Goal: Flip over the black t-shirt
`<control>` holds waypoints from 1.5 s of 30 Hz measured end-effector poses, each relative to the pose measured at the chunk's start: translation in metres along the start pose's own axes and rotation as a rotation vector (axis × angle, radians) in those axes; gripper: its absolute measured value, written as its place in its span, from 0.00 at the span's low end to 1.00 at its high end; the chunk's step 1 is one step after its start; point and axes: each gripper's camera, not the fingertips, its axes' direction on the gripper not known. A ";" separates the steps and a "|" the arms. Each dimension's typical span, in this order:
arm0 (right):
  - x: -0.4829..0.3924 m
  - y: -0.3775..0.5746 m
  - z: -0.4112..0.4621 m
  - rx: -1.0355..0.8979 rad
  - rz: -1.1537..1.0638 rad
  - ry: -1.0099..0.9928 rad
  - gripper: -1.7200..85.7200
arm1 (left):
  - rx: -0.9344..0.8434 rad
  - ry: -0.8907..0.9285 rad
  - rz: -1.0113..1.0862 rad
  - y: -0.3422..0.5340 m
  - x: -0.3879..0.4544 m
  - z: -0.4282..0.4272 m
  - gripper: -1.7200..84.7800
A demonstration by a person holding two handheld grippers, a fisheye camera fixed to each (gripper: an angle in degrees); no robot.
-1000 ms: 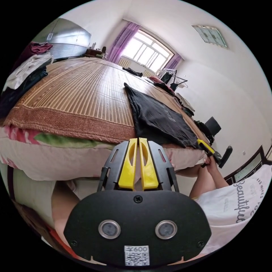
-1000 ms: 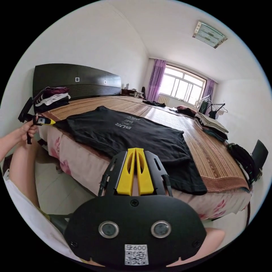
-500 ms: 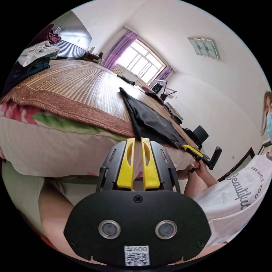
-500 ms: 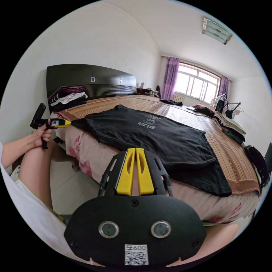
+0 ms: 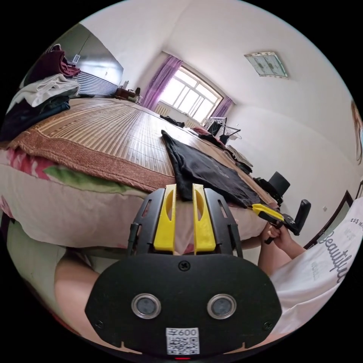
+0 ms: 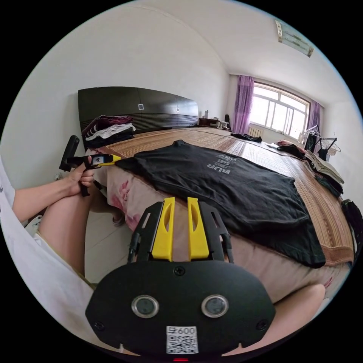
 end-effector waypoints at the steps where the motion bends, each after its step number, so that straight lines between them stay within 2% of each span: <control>1: 0.001 0.002 0.000 0.010 0.001 0.001 0.05 | -0.002 -0.008 0.012 0.001 0.005 0.001 0.10; 9: 0.008 0.018 0.008 0.018 0.027 -0.044 0.06 | -0.054 -0.115 0.108 0.002 0.043 0.011 0.10; 14: 0.004 0.025 0.004 0.063 0.016 -0.050 0.06 | -0.155 -0.273 0.214 -0.009 0.077 0.024 0.10; 18: 0.003 0.031 0.007 0.072 0.019 -0.066 0.07 | -0.209 -0.309 0.202 -0.022 0.087 0.027 0.08; 26: -0.010 0.046 0.009 0.088 0.022 -0.083 0.09 | -0.227 -0.049 -0.054 -0.053 0.049 0.006 0.05; 30: -0.030 0.042 0.014 0.089 -0.034 -0.105 0.12 | -0.233 0.017 -0.097 -0.075 0.043 -0.002 0.05; 37: -0.111 -0.018 0.064 0.119 -0.176 -0.236 0.19 | -0.257 0.192 -0.248 -0.122 0.026 -0.015 0.05; 45: -0.239 -0.100 0.174 -0.033 -0.448 -0.013 0.20 | -0.243 0.275 -0.353 -0.157 0.018 -0.027 0.04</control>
